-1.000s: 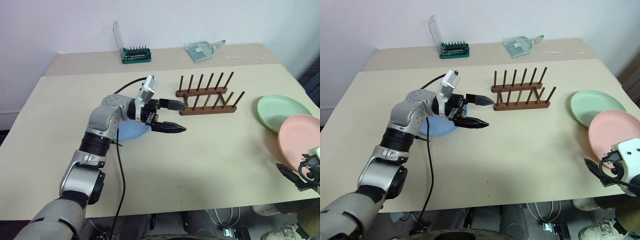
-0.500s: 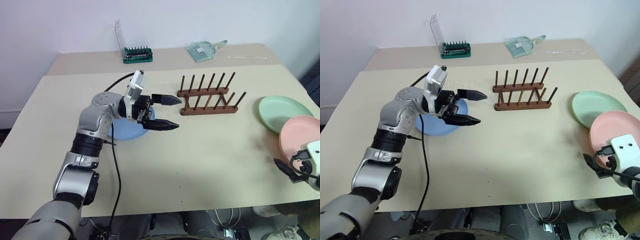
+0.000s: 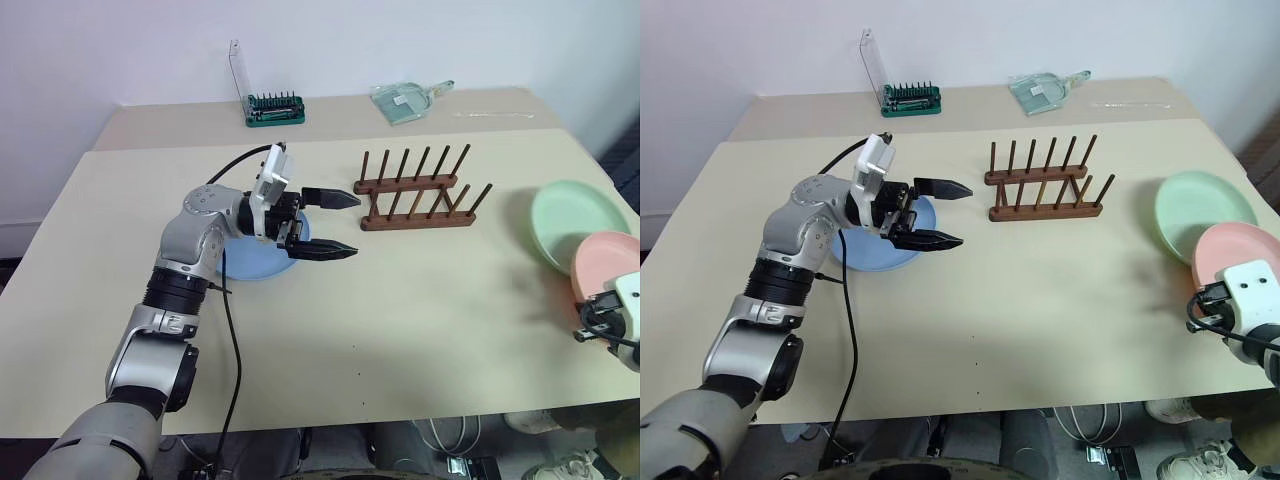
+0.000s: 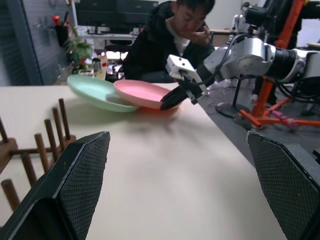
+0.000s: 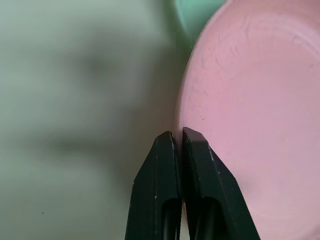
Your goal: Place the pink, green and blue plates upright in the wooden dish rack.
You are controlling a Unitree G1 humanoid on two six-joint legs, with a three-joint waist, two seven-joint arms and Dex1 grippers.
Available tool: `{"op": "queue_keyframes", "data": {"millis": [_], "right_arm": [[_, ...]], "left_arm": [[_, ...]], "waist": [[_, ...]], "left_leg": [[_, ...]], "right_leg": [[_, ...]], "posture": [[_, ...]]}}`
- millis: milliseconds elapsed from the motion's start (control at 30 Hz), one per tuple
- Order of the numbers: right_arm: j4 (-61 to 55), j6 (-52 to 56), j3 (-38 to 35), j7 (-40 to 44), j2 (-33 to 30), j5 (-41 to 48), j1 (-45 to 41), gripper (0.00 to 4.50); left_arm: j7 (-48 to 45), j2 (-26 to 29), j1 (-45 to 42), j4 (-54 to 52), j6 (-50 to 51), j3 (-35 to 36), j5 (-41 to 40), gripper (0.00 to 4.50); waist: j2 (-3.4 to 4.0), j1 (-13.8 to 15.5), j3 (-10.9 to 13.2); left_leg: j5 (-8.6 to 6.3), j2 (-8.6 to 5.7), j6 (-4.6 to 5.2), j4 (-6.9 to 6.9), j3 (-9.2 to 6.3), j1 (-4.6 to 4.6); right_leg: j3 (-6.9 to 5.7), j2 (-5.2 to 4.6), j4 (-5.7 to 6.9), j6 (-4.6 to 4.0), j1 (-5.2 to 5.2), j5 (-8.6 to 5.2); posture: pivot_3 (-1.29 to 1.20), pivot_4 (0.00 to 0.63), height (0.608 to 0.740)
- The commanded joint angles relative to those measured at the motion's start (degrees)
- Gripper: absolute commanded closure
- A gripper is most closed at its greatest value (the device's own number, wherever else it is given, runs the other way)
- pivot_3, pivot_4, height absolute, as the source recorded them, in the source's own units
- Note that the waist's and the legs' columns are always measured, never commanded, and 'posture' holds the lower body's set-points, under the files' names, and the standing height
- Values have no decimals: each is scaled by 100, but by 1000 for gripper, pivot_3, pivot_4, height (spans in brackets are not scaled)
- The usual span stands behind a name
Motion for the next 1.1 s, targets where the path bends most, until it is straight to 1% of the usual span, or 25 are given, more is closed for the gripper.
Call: {"op": "queue_keyframes", "data": {"millis": [33,133,233,267,333,433,500,600,700,800,967,1100], "right_arm": [[-308,68,-415,130,-437,23,-210,4432],[-419,266,-592,362,-879,187,-567,4432],[-255,406,-722,352,-1032,567,-1372,4432],[-138,506,-774,247,-925,888,-1908,4432],[17,696,-822,157,-763,1359,-2682,4432],[409,836,-624,167,-575,2077,-4000,4432],[741,921,-501,347,-429,2586,-4691,4432],[1631,1092,-447,661,-286,3167,-5504,4432],[2794,1027,-390,1086,-278,3404,-6093,4432],[3655,1128,-316,1647,-376,3612,-6459,4432],[4497,1424,10,2575,-574,3741,-6775,4432],[5003,1464,655,3461,-715,3459,-6913,4432]], "left_arm": [[-6,-4,-68,-48,-103,42,-20,0],[-16,-17,-77,-1,-117,37,-13,0],[45,-58,-104,30,-141,65,-13,0],[76,-79,-114,44,-159,80,-12,0],[119,-108,-129,66,-189,95,-9,0],[201,-179,-153,83,-260,110,16,0],[251,-198,-182,85,-244,136,-5,0],[284,-181,-192,90,-257,171,-14,0],[318,-139,-140,-7,-231,189,-36,0],[373,-72,-31,-187,-150,212,-75,0],[477,77,165,-474,-6,254,-146,0],[578,167,300,-709,108,267,-214,0]], "waist": [[4,-5,-2],[6,-18,-1],[4,-11,0],[3,-14,0],[3,-11,0],[-2,-7,3],[-2,-3,4],[-5,-7,5],[-5,-4,5],[-3,-18,4],[10,-43,5],[10,-46,5]], "left_leg": [[0,0,0,0,1,0],[0,2,0,-2,3,0],[-2,2,4,-2,4,0],[-3,3,6,-1,3,0],[-2,4,4,1,7,0],[5,7,-8,-1,6,-5],[5,7,-9,-2,5,-6],[4,6,-8,-3,7,-10],[3,5,-6,-4,6,-12],[2,5,-4,-6,7,-12],[3,6,-5,-16,10,-12],[2,6,-4,-15,11,-12]], "right_leg": [[0,0,0,0,-1,0],[1,1,1,0,-4,0],[1,1,1,0,-3,0],[1,1,1,0,-3,0],[1,0,-1,-3,-2,3],[-1,1,-3,-4,-7,4],[-1,1,-6,-5,-8,4],[-1,-1,-9,-5,-11,4],[-1,-2,-9,-6,-12,5],[-1,-2,-9,-7,-15,5],[0,-2,-6,-7,-24,5],[0,-2,-4,-7,-23,5]], "posture": [[0,150,740],[0,150,740],[0,150,740],[0,150,740],[0,150,740],[0,150,740],[0,150,740],[0,150,740],[0,150,740],[0,150,740],[0,150,740],[0,150,740]]}}
